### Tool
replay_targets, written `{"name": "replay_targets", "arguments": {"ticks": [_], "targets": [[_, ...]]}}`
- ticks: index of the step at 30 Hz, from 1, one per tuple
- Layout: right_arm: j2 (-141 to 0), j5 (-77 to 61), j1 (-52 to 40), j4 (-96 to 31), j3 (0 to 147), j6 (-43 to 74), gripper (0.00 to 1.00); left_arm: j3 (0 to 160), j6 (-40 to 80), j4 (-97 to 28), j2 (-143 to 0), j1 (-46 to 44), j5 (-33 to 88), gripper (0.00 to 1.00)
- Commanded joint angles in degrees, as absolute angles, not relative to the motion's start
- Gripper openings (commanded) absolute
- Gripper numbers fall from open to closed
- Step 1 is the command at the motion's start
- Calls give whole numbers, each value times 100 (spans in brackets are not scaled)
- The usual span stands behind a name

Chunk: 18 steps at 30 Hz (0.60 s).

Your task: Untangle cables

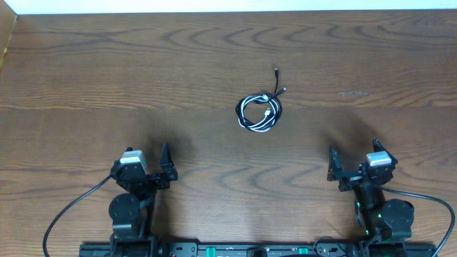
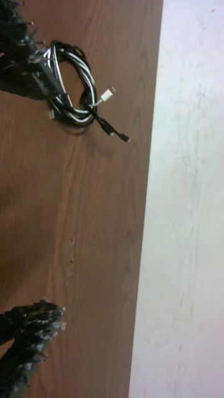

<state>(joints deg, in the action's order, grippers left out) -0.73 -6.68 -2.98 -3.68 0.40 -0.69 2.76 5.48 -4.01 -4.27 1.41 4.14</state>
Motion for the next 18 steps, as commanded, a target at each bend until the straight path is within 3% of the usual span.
{"name": "replay_targets", "arguments": {"ticks": [1,18], "targets": [[-45,-921,-342,-410,115,-132,99,714,405,-386,-840,154,552,93],[-272,-1111,-342,-1190,878,-5,99,2788,108,-904,-3621,154,1393,93]]}}
